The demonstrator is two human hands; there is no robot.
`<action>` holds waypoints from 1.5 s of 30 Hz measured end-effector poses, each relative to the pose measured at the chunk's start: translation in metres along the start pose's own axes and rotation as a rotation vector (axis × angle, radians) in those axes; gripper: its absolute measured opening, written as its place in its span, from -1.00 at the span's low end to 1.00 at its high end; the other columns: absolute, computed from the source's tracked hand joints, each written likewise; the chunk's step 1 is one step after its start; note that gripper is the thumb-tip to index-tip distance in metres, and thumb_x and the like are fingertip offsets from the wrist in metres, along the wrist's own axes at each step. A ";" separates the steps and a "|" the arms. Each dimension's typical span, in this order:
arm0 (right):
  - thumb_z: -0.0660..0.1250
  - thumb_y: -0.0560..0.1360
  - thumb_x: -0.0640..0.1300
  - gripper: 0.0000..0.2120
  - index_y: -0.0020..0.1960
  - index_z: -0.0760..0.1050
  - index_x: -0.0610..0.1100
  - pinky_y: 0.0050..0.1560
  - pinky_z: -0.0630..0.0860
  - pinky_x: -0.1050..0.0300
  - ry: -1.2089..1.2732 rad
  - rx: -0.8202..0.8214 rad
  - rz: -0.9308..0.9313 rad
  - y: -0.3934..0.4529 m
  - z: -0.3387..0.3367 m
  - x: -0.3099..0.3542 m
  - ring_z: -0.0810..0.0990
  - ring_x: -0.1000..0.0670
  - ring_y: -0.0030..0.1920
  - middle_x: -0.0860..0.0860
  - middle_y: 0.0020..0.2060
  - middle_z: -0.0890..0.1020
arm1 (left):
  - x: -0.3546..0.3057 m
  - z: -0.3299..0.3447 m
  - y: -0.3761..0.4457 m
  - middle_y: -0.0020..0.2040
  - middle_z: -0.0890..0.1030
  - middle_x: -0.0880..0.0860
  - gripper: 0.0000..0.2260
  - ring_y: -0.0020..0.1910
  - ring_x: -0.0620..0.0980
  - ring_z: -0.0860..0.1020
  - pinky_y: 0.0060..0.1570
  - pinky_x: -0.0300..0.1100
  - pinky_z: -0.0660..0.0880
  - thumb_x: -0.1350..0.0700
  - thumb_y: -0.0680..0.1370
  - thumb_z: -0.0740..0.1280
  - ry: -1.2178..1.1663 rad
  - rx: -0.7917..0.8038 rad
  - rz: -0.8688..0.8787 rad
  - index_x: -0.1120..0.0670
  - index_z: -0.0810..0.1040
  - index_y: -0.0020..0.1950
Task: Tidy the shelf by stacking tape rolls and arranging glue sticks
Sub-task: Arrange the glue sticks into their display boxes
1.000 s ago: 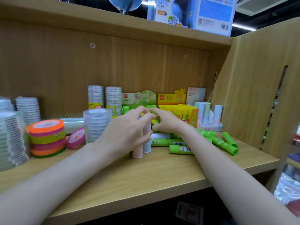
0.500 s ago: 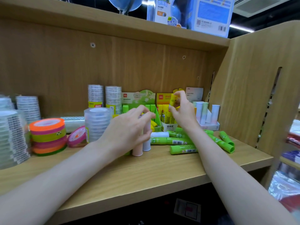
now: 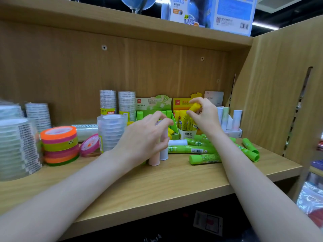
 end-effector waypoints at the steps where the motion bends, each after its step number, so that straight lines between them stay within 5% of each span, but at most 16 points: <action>1: 0.42 0.41 -0.25 -0.69 0.11 0.44 -0.15 -0.15 0.40 0.18 0.004 0.009 0.018 -0.001 0.001 0.000 0.44 0.02 -0.27 -0.01 -0.21 0.49 | 0.000 0.000 0.000 -0.02 0.54 0.01 -0.68 -0.21 0.01 0.56 -0.58 -0.13 0.45 -0.04 0.44 0.12 -0.001 0.001 0.001 0.06 0.51 0.06; 7: 0.36 0.48 -0.20 -0.79 0.03 0.37 -0.17 -0.22 0.36 0.13 -0.217 0.129 0.014 -0.003 0.017 0.002 0.45 -0.04 -0.23 0.00 -0.33 0.45 | -0.001 0.000 0.000 -0.02 0.54 0.02 -0.67 -0.20 0.01 0.56 -0.58 -0.14 0.43 -0.05 0.44 0.12 0.000 0.012 0.000 0.05 0.51 0.08; 12: 0.23 0.56 -0.21 -0.85 0.05 0.51 -0.25 -0.05 0.32 0.10 -0.402 0.117 -0.047 0.002 0.022 0.007 0.40 -0.11 0.11 -0.12 0.05 0.51 | -0.001 0.000 0.000 -0.02 0.54 0.02 -0.68 -0.20 0.01 0.56 -0.58 -0.16 0.42 -0.05 0.43 0.12 0.003 0.019 -0.006 0.04 0.50 0.08; 17: 0.09 0.55 -0.35 -0.73 0.11 0.51 -0.19 -0.02 0.29 0.04 -0.641 0.129 -0.117 0.001 0.029 0.013 0.34 -0.14 0.14 -0.08 0.08 0.53 | 0.000 0.000 -0.001 -0.02 0.55 0.03 -0.65 -0.20 0.02 0.57 -0.57 -0.14 0.45 -0.04 0.43 0.12 0.012 0.018 -0.026 0.07 0.53 0.08; 22: 0.06 0.52 -0.39 -0.66 0.16 0.48 -0.19 0.15 0.27 -0.02 -0.688 0.137 -0.073 -0.004 0.026 0.013 0.31 -0.15 0.22 -0.08 0.14 0.52 | -0.001 -0.005 -0.003 -0.04 0.57 0.05 -0.63 -0.23 0.04 0.58 -0.54 -0.18 0.45 -0.03 0.42 0.12 0.043 0.004 -0.042 0.10 0.56 0.07; 27: 0.18 0.58 -0.16 -0.76 0.18 0.52 -0.16 0.10 0.30 0.03 -0.518 0.027 -0.141 -0.004 0.017 0.021 0.39 -0.13 0.16 -0.06 0.09 0.59 | 0.002 -0.003 -0.002 -0.04 0.57 0.05 -0.63 -0.23 0.04 0.58 -0.54 -0.13 0.48 -0.03 0.43 0.12 0.040 0.006 -0.053 0.10 0.56 0.07; 30: 0.32 0.50 -0.14 -0.87 -0.02 0.59 -0.17 -0.19 0.36 0.26 -0.025 0.336 -0.154 -0.017 0.046 0.045 0.52 0.04 -0.23 0.00 -0.30 0.62 | 0.002 -0.002 -0.002 -0.05 0.57 0.05 -0.65 -0.23 0.04 0.58 -0.53 -0.14 0.48 -0.03 0.42 0.13 0.044 0.008 -0.058 0.08 0.54 0.08; 32: 0.36 0.44 -0.18 -0.95 -0.10 0.55 -0.12 -0.36 0.28 0.33 0.018 0.488 -0.131 -0.025 0.060 0.055 0.40 0.16 -0.39 0.09 -0.43 0.49 | 0.002 -0.003 -0.002 -0.06 0.57 0.03 -0.64 -0.24 0.03 0.58 -0.55 -0.18 0.45 -0.04 0.42 0.12 0.057 0.005 -0.070 0.08 0.56 0.06; 39: 0.43 0.37 -0.16 -0.79 -0.10 0.41 -0.02 -0.35 0.30 0.38 -0.100 0.687 -0.061 -0.034 0.073 0.040 0.41 0.08 -0.22 0.01 -0.13 0.51 | 0.004 -0.004 -0.002 -0.07 0.57 0.03 -0.66 -0.24 0.02 0.58 -0.57 -0.17 0.45 -0.05 0.41 0.13 0.052 0.003 -0.068 0.07 0.55 0.04; 41: 0.41 0.38 -0.20 -0.80 -0.01 0.52 -0.09 -0.38 0.32 0.39 -0.104 0.583 -0.058 -0.026 0.063 0.035 0.40 0.10 -0.26 0.00 -0.10 0.53 | 0.004 -0.003 -0.002 -0.06 0.57 0.03 -0.65 -0.23 0.04 0.58 -0.56 -0.11 0.48 -0.04 0.42 0.13 0.034 0.007 -0.075 0.08 0.56 0.05; 45: 0.35 0.40 -0.27 -0.76 0.07 0.51 -0.19 -0.24 0.39 0.24 0.121 -0.007 0.038 -0.001 0.001 0.021 0.46 0.03 -0.23 0.01 -0.18 0.52 | 0.005 -0.001 -0.002 -0.03 0.57 0.04 -0.63 -0.19 0.05 0.58 -0.53 -0.07 0.50 -0.03 0.43 0.12 0.017 0.006 -0.083 0.09 0.55 0.08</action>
Point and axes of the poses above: each hand's wrist, its own y-axis towards the middle knuckle, its own z-axis out of the palm, x = y × z, the point moved 8 cm from there along y, towards the middle knuckle
